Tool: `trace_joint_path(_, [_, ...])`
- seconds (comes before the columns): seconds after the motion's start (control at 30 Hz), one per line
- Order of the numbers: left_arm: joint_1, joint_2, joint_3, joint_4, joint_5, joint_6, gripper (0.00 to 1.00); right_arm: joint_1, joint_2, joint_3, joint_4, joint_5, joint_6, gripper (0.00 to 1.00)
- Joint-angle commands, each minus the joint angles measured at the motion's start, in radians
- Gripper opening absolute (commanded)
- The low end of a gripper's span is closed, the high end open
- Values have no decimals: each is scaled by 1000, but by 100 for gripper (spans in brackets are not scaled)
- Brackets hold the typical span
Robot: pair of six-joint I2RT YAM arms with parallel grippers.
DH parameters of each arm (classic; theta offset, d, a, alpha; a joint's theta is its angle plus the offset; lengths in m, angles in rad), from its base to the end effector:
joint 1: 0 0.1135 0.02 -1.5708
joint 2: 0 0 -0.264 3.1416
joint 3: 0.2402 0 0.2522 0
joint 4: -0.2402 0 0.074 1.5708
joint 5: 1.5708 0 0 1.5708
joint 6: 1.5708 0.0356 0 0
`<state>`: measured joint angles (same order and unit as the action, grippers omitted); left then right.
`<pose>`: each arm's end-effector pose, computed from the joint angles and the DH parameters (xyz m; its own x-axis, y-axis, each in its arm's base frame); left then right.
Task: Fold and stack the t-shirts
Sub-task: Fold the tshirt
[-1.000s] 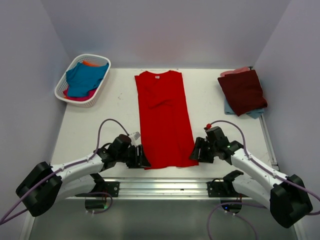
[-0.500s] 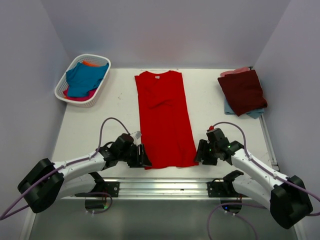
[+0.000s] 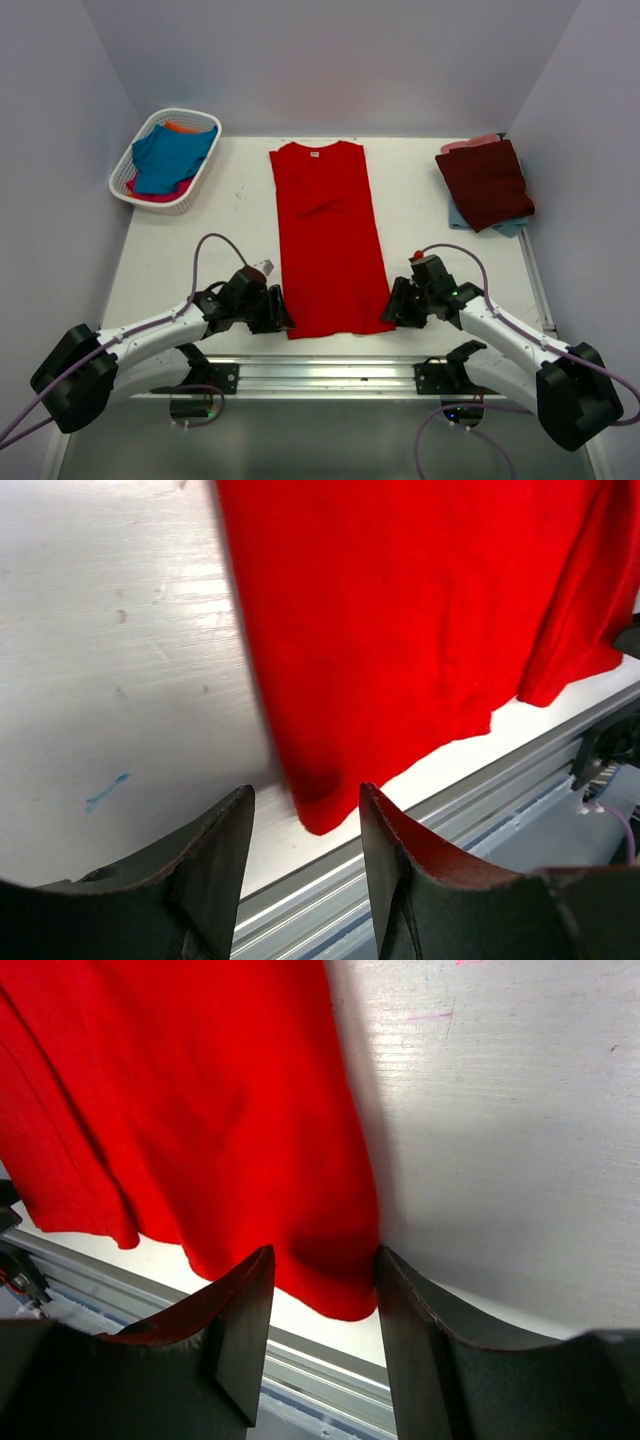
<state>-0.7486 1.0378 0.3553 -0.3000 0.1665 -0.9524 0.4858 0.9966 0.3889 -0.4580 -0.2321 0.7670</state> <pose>0.1237 -0.1230 0.1422 -0.9551 -0.2095 -0.2094 -0.0684 0.8439 -0.5321 0.1417 0.0841 0.1495 -0.9408 0.2670 -0.2087 0.1390 0.8658 0.4807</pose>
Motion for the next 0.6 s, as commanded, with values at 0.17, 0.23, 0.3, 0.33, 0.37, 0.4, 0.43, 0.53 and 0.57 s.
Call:
trace_joint_path(0.17, [-23,131,-127,145,25,-29,49,-1,8,-33,12,-33,15,39])
trace_joint_path(0.23, [-28,151,-122,159,25,-29,44,-3,4,-36,9,-33,14,33])
trace_joint_path(0.3, [-35,156,-119,154,27,-23,19,-1,-4,-35,-1,-33,12,18])
trace_joint_path(0.33, [-37,151,-118,144,25,-19,2,-3,-7,-30,-4,-35,11,12])
trace_joint_path(0.37, [-37,143,-116,136,25,-17,0,-3,-12,-30,-7,-36,5,5])
trace_joint_path(0.4, [-37,136,-115,127,25,-17,0,-3,-19,-30,-13,-41,3,0])
trace_joint_path(0.43, [-37,110,-113,104,24,-14,0,-3,-26,-28,-16,-41,-1,0])
trace_joint_path(0.53, [-38,41,-114,53,21,-9,0,-1,-67,-39,-31,-74,-12,0])
trace_joint_path(0.57, [-40,24,-115,39,21,-6,0,0,-82,-44,-39,-81,-17,0])
